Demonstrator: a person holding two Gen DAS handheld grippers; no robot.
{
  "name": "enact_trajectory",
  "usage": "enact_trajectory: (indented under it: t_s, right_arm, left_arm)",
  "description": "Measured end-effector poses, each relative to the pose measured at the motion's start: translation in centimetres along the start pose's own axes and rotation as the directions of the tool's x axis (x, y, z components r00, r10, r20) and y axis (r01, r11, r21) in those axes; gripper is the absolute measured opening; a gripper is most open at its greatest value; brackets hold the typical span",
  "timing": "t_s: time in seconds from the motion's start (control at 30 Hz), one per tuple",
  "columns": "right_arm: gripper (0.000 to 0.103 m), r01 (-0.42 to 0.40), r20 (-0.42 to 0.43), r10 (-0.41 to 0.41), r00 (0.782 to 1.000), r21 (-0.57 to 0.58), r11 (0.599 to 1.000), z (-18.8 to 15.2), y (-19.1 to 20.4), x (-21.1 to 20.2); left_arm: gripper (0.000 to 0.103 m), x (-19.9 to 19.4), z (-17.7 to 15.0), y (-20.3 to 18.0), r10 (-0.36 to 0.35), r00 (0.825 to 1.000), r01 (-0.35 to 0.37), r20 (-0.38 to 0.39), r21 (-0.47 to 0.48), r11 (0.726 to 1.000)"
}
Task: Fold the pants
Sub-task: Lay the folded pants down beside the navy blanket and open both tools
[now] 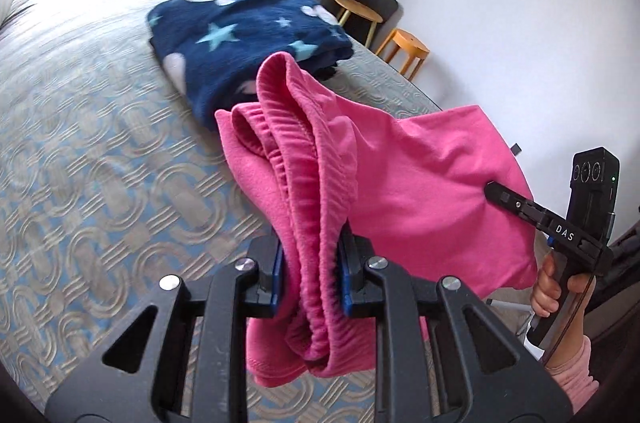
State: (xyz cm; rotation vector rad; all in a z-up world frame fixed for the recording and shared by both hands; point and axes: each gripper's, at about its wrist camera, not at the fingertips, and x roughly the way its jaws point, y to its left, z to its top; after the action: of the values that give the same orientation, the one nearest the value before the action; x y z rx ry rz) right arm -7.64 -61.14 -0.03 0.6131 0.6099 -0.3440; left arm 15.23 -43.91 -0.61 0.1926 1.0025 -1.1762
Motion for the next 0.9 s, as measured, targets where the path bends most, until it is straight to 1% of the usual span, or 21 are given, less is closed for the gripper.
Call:
enact_trajectory:
  t_s: [0.13,0.27,0.37,0.4,0.43,0.47,0.5,0.53,0.57,0.6,0.63,0.67,0.7,0.73,0.8,0.83,0.87,0.9]
  right_arm:
    - [0.012,0.086,0.065,-0.091,0.994,0.072,0.994,1.5,-5.2,-1.8]
    - [0.012,0.152,0.103,-0.167,0.981,0.139,0.978,2.6,-9.9,-2.9]
    - [0.012,0.177,0.114,-0.203,0.973,0.206,0.962,3.1,-13.5,-3.4]
    - [0.012,0.183,0.114,-0.213,0.970,0.228,0.956,3.2,-14.4,-3.2]
    - [0.013,0.190,0.112,-0.222,0.969,0.246,0.951,3.1,-15.4,-2.9]
    - [0.016,0.203,0.100,-0.236,0.966,0.263,0.943,2.8,-16.4,-2.3]
    - [0.018,0.243,0.070,-0.272,0.960,0.280,0.929,2.5,-17.4,-1.5]
    - [0.022,0.302,0.026,-0.323,0.946,0.295,0.907,2.0,-18.4,-0.6]
    - [0.023,0.362,-0.024,-0.372,0.928,0.301,0.883,1.4,-19.1,0.2]
    - [0.028,0.396,-0.052,-0.400,0.915,0.300,0.868,0.6,-19.8,0.9]
    - [0.029,0.396,-0.031,-0.406,0.914,0.297,0.869,0.1,-20.1,0.9]
    - [0.031,0.394,0.002,-0.412,0.911,0.291,0.872,-0.3,-19.9,0.6]
    - [0.036,0.417,0.007,-0.436,0.900,0.276,0.866,-0.5,-19.6,0.4]
    - [0.047,0.456,0.004,-0.473,0.881,0.257,0.852,-0.6,-19.2,0.2]
    - [0.060,0.555,-0.002,-0.568,0.823,0.216,0.804,-0.5,-18.3,-0.1]
    - [0.060,0.585,0.005,-0.598,0.802,0.196,0.787,-0.7,-18.0,-0.3]
    - [0.060,0.598,0.013,-0.611,0.792,0.186,0.779,-0.7,-17.7,-0.7]
    - [0.060,0.603,0.019,-0.617,0.787,0.190,0.775,-1.0,-17.6,-1.1]
  left_arm:
    - [0.023,4.8,3.7,-4.9,-0.007,1.000,0.009,-0.024,0.098,0.995]
    - [0.023,9.0,6.0,-9.1,-0.011,0.999,0.017,-0.031,0.204,0.979]
    - [0.024,12.1,7.0,-11.1,0.017,0.999,-0.009,-0.031,0.244,0.970]
    - [0.029,13.2,6.9,-11.5,0.042,0.999,-0.034,-0.027,0.249,0.968]
    - [0.038,14.4,6.6,-11.7,0.093,0.995,-0.082,-0.030,0.258,0.963]
    - [0.042,15.6,6.3,-11.8,0.157,0.987,-0.140,-0.041,0.267,0.953]
    - [0.047,16.8,5.8,-11.7,0.214,0.975,-0.191,-0.054,0.276,0.942]
    - [0.048,17.7,5.1,-11.2,0.265,0.962,-0.236,-0.065,0.290,0.928]
    - [0.051,18.3,4.6,-10.6,0.299,0.951,-0.263,-0.076,0.303,0.916]
    - [0.061,18.6,4.1,-10.1,0.306,0.949,-0.269,-0.077,0.304,0.914]
    - [0.072,18.3,3.8,-9.6,0.307,0.950,-0.278,-0.054,0.296,0.914]
    - [0.075,18.1,3.8,-9.1,0.309,0.950,-0.286,-0.038,0.286,0.915]
    - [0.077,17.8,3.9,-8.7,0.309,0.950,-0.286,-0.041,0.279,0.917]
    - [0.077,17.7,3.9,-8.4,0.304,0.952,-0.279,-0.050,0.273,0.921]
    - [0.077,17.5,4.1,-8.4,0.317,0.947,-0.293,-0.047,0.273,0.916]
    - [0.077,17.3,4.1,-8.5,0.333,0.942,-0.312,-0.033,0.274,0.910]
    - [0.077,16.9,4.1,-8.8,0.352,0.936,-0.336,-0.013,0.274,0.901]
    - [0.077,16.2,4.0,-9.0,0.367,0.930,-0.355,0.008,0.275,0.894]
